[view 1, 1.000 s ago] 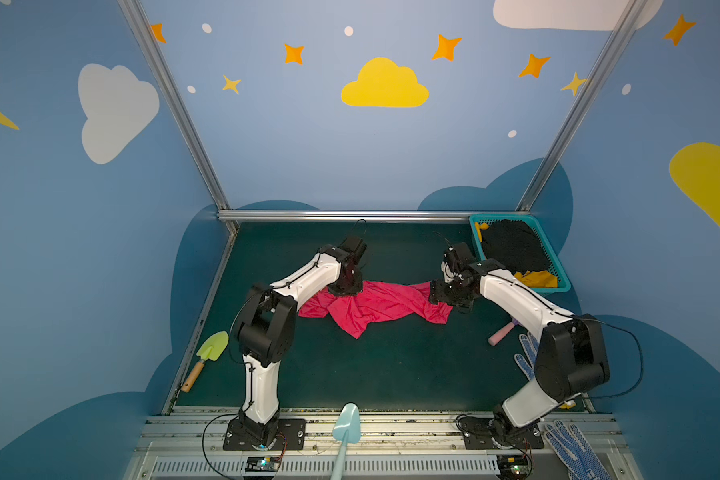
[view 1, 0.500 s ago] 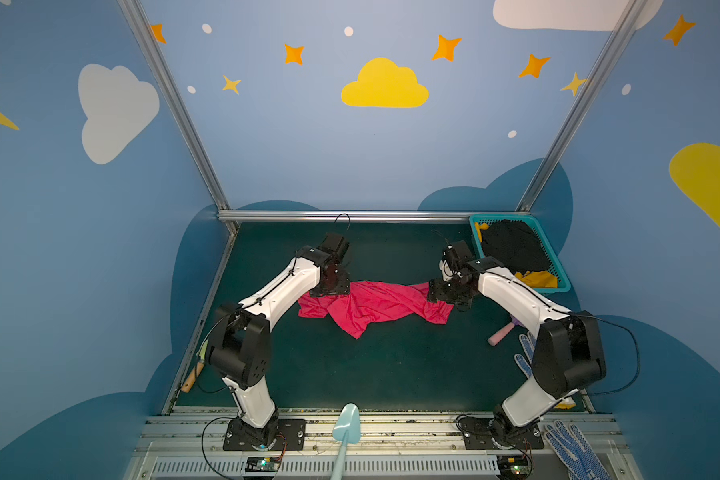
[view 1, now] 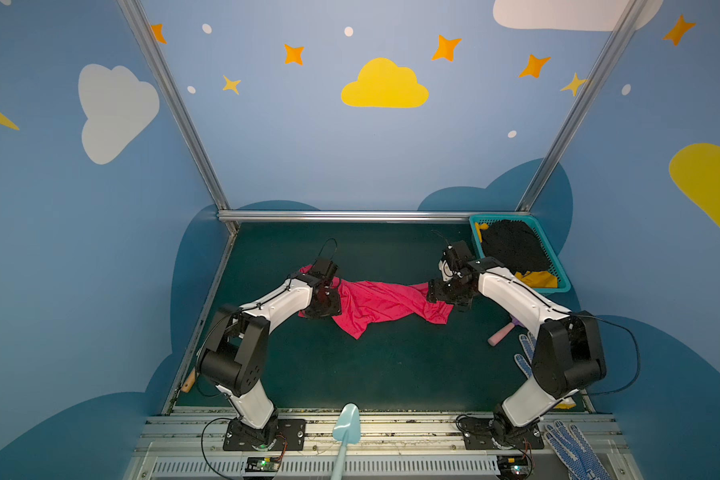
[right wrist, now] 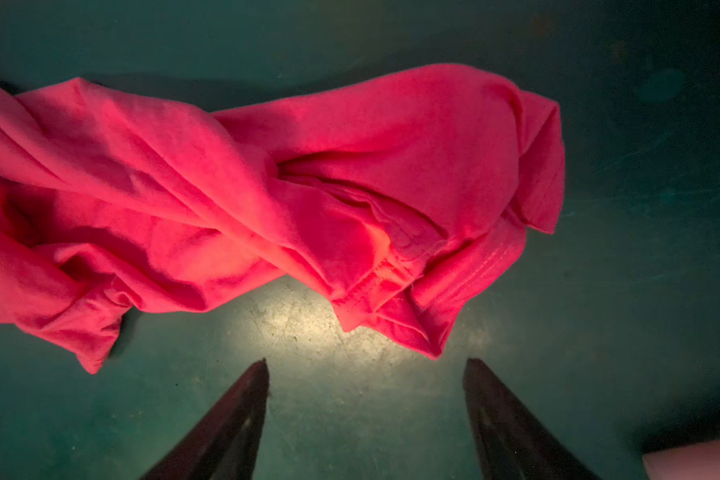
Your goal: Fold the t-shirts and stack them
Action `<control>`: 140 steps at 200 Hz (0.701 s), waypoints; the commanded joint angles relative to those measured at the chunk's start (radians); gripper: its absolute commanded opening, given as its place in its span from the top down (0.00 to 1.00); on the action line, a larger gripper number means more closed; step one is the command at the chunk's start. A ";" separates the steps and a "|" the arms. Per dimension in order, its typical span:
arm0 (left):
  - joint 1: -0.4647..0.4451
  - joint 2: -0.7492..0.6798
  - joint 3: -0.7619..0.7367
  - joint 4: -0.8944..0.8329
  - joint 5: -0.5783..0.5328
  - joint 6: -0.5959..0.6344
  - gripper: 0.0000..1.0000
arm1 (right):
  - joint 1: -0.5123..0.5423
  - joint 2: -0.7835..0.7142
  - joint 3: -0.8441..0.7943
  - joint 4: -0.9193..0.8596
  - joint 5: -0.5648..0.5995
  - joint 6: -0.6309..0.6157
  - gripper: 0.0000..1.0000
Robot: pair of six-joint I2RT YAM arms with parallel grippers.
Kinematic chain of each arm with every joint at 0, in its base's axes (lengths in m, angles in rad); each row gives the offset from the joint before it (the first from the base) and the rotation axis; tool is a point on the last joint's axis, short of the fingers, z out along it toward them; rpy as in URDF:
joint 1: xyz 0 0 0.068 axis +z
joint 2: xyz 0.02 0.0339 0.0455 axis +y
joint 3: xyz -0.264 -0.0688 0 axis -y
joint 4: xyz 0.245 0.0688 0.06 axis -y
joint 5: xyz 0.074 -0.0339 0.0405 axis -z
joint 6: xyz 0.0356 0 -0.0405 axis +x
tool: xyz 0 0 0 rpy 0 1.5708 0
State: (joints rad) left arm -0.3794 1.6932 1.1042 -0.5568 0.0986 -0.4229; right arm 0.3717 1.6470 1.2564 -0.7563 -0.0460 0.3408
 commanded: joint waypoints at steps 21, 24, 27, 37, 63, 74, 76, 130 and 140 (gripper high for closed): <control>0.011 0.006 -0.014 0.099 0.029 -0.010 0.46 | -0.004 -0.029 -0.001 -0.017 0.006 0.010 0.24; 0.011 0.007 -0.016 0.099 0.029 -0.010 0.46 | -0.003 -0.029 -0.002 -0.017 0.006 0.011 0.24; 0.011 0.009 -0.017 0.103 0.028 -0.011 0.46 | -0.003 -0.029 -0.002 -0.018 0.006 0.011 0.24; 0.013 0.014 -0.024 0.113 0.029 -0.013 0.48 | -0.003 -0.028 -0.002 -0.018 0.006 0.012 0.24; 0.017 0.019 -0.040 0.140 0.029 -0.012 0.52 | -0.004 -0.029 -0.001 -0.018 0.005 0.012 0.24; 0.016 0.020 -0.044 0.149 0.028 -0.015 0.54 | -0.002 -0.030 -0.001 -0.018 0.006 0.012 0.24; 0.016 0.020 -0.045 0.151 0.028 -0.014 0.54 | -0.003 -0.030 -0.001 -0.018 0.006 0.013 0.24; 0.020 0.027 -0.050 0.172 0.029 -0.021 0.67 | -0.003 -0.033 -0.005 -0.018 0.005 0.016 0.24; 0.020 0.020 -0.050 0.173 0.032 -0.024 0.69 | -0.003 -0.035 -0.006 -0.018 0.005 0.018 0.24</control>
State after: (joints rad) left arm -0.3653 1.7081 1.0595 -0.3962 0.1249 -0.4377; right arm 0.3717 1.6444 1.2564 -0.7570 -0.0456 0.3443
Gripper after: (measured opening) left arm 0.328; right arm 0.758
